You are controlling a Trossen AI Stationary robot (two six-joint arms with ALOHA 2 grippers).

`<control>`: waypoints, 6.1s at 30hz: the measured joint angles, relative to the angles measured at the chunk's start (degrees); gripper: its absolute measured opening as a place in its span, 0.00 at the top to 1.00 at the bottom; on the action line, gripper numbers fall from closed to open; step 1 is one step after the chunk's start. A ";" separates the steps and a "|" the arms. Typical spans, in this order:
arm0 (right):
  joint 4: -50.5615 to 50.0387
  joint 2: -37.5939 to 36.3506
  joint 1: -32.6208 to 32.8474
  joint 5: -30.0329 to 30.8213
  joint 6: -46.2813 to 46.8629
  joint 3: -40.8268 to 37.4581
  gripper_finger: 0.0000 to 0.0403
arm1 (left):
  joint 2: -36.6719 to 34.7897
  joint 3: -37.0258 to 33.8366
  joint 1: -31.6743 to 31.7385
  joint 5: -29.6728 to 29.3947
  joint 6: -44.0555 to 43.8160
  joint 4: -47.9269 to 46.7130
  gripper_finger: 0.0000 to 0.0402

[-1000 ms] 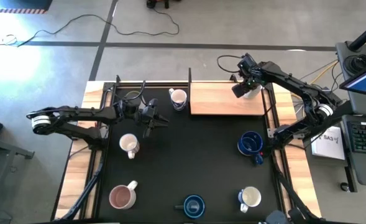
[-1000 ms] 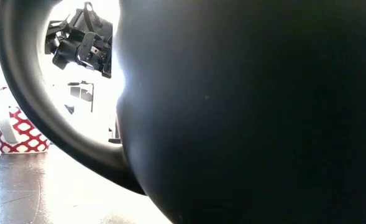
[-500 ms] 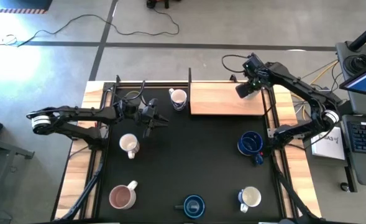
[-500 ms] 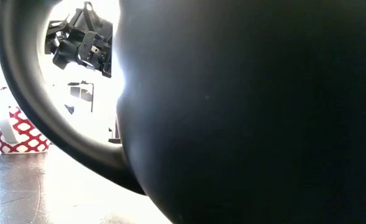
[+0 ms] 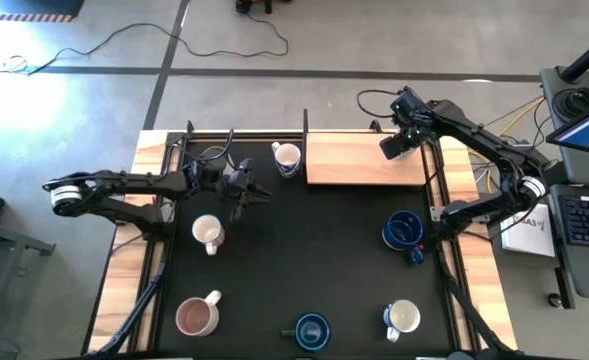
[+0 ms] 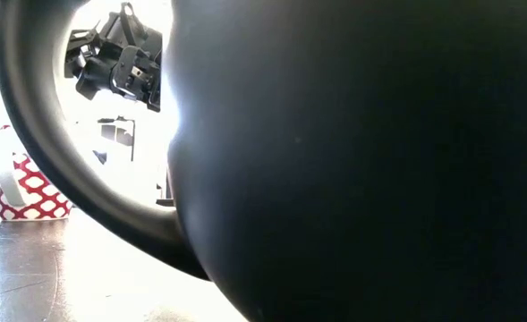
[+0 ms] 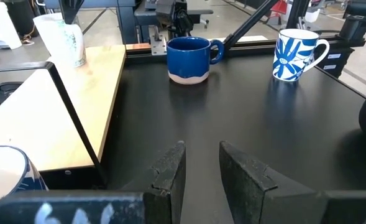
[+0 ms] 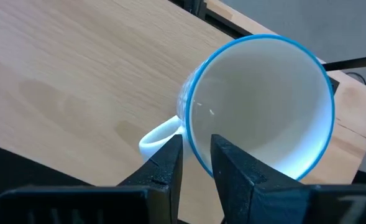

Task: Place coffee mugs
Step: Put the light blue patterned mug on the shelf, then put the dark blue mug on the shelf

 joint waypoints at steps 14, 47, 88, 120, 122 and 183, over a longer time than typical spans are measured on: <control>0.96 0.00 -0.04 4.57 -1.82 -0.02 0.82 | 0.00 0.00 0.00 -0.03 0.06 0.00 0.80; 3.88 1.01 6.12 -2.54 1.48 -0.83 0.87 | 0.01 0.02 0.00 -0.67 -0.38 0.50 0.80; -1.08 0.98 6.01 8.59 0.58 0.37 0.87 | 0.02 0.02 0.00 -0.65 -0.86 0.87 0.80; -6.29 1.11 5.73 14.06 3.54 -0.78 0.87 | 0.00 0.02 0.00 -0.76 -0.57 1.29 0.80; -5.99 1.11 5.73 14.91 3.51 -0.82 0.87 | 0.02 0.02 0.00 -0.76 -0.49 1.29 0.80; -15.72 -0.87 48.71 -17.05 51.49 -1.44 0.65 | 0.02 0.02 -6.85 -1.28 1.17 3.98 0.80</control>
